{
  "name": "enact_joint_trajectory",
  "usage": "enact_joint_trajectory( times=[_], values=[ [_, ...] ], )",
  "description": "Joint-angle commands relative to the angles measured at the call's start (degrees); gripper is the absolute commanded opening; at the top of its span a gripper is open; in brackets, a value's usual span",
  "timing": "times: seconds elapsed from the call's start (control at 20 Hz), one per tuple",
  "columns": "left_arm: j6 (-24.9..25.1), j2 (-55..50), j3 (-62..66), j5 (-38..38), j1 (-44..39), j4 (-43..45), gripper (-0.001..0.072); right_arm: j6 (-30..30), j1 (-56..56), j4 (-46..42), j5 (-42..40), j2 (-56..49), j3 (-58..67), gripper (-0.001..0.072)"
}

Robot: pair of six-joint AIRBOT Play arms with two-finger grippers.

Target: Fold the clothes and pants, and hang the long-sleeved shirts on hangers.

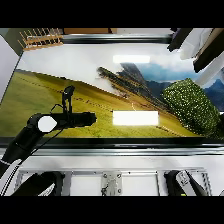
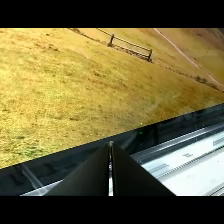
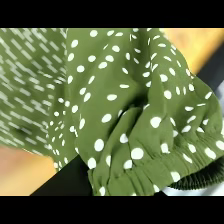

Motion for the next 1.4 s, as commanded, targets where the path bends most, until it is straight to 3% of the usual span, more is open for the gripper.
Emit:
enact_joint_trajectory(
  times=[0.0,0.2,0.25,0.35,0.4,0.5,0.6,0.75,0.9,1.0,1.35],
  values=[
    [0.1,0.0,0.0,0.5,0.0,0.0,0.0004,2.3,-1.3,-3.3,3.2,8.0,-10.2,0.0004],
    [0.2,0.0,0.0,-0.1,0.0,0.0,0.0004,2.0,-1.3,-9.6,7.5,9.3,-10.8,0.0019],
    [0.2,0.0,0.0,-0.1,0.0,0.0,0.0005,0.9,-1.3,-10.8,8.4,9.3,-10.8,0.0098],
    [0.2,0.0,0.0,-0.1,0.0,0.0,0.0005,-1.6,-1.4,-14.0,8.7,9.3,-10.4,0.0681],
    [0.2,0.0,0.0,-0.1,0.0,0.0,0.0004,-2.3,-1.4,-17.7,8.8,9.3,-9.2,0.0708],
    [0.2,0.0,0.0,-0.1,0.0,0.0,0.0005,-4.7,-1.4,-24.7,8.9,9.4,-4.5,0.0708],
    [0.2,0.0,0.0,-0.1,0.0,0.0,0.0004,-6.6,-1.2,-25.4,6.1,9.9,1.5,0.0708],
    [0.2,0.0,0.0,0.0,0.0,0.0,0.0005,-9.3,1.2,-12.7,-0.3,12.2,5.3,0.0708],
    [0.2,0.0,0.0,0.0,0.0,0.0,0.0004,-16.0,9.4,3.2,-0.5,13.9,4.4,0.0708],
    [0.2,0.0,0.0,-0.1,0.0,0.0,0.0005,-18.1,17.2,8.8,-0.3,14.0,3.2,0.0708],
    [0.2,0.0,0.0,0.0,0.0,-0.1,0.0005,-18.1,38.2,9.6,0.1,14.0,1.3,0.0706]
  ],
)
